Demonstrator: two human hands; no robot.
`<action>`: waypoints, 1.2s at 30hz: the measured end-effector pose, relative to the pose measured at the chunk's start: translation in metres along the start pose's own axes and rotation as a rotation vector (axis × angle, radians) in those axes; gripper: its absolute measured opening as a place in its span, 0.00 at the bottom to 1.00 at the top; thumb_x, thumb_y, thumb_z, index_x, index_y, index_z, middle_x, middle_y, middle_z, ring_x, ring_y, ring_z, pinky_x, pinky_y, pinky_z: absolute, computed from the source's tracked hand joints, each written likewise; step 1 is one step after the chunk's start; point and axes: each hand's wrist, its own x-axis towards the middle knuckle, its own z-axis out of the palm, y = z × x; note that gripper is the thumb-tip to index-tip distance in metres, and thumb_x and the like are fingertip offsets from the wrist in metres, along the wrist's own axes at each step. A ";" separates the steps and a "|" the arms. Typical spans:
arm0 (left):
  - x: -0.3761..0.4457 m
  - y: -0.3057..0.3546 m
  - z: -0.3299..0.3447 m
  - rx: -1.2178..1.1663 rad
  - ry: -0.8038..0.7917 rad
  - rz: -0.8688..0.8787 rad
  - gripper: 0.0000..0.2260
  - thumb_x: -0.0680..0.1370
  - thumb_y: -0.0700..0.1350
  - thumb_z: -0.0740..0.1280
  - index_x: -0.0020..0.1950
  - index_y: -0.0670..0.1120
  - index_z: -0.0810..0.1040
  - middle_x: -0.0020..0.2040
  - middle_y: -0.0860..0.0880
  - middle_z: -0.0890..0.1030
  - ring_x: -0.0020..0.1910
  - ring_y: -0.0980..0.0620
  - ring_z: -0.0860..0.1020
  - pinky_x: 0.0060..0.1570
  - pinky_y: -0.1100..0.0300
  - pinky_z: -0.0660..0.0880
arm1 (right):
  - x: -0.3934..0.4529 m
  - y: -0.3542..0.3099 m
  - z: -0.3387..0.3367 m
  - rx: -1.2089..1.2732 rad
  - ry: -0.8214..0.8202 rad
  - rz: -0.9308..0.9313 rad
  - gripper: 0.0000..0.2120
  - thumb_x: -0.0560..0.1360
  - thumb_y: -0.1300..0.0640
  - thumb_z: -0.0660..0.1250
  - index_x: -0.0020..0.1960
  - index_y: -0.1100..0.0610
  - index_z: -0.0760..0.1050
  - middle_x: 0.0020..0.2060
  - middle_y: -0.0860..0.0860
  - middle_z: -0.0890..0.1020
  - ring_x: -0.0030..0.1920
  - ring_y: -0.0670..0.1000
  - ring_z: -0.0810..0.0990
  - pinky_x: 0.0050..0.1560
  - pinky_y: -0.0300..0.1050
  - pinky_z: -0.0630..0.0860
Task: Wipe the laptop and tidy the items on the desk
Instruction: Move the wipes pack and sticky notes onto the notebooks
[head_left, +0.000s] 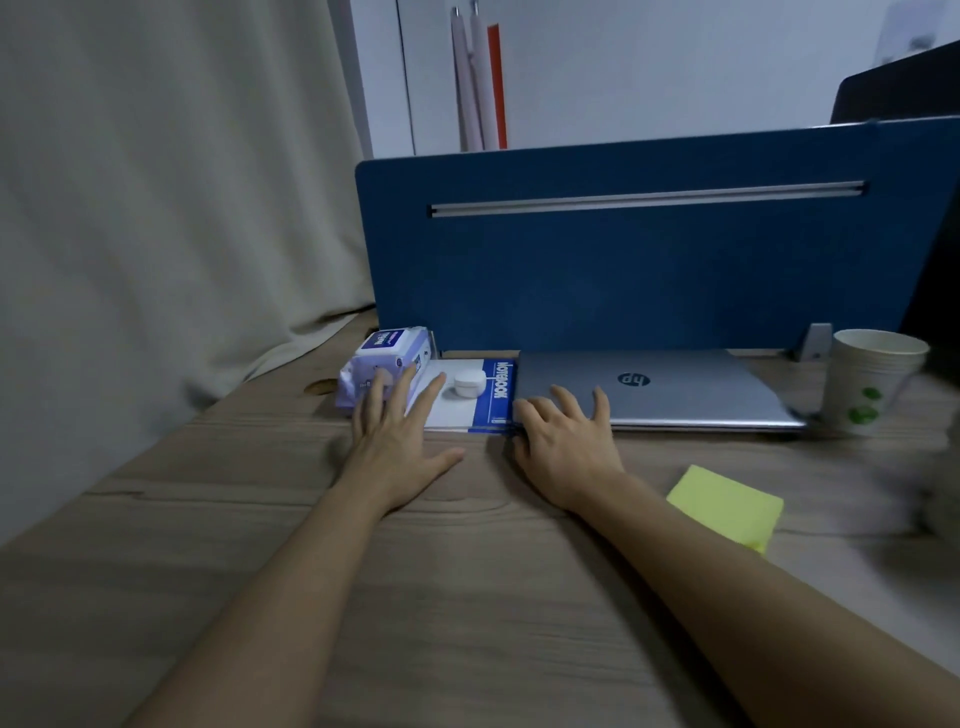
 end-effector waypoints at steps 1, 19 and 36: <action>-0.007 0.008 -0.002 -0.018 -0.004 0.020 0.41 0.70 0.71 0.60 0.78 0.64 0.46 0.81 0.54 0.45 0.79 0.46 0.38 0.75 0.44 0.45 | -0.010 0.002 -0.004 -0.019 0.006 -0.004 0.20 0.80 0.44 0.48 0.67 0.51 0.66 0.68 0.49 0.73 0.75 0.56 0.59 0.70 0.71 0.46; -0.104 0.108 -0.044 -0.157 -0.215 0.036 0.37 0.73 0.67 0.62 0.77 0.63 0.48 0.81 0.54 0.47 0.79 0.47 0.43 0.75 0.44 0.50 | -0.175 0.075 -0.083 -0.042 -0.068 0.422 0.28 0.75 0.36 0.55 0.67 0.54 0.63 0.68 0.57 0.68 0.68 0.60 0.64 0.64 0.62 0.63; -0.083 0.064 -0.044 -0.466 -0.256 -0.049 0.32 0.74 0.52 0.73 0.75 0.53 0.64 0.75 0.49 0.64 0.68 0.50 0.71 0.68 0.53 0.68 | -0.120 0.061 -0.063 0.225 -0.176 0.218 0.32 0.69 0.32 0.60 0.65 0.50 0.67 0.61 0.54 0.72 0.61 0.58 0.70 0.59 0.55 0.70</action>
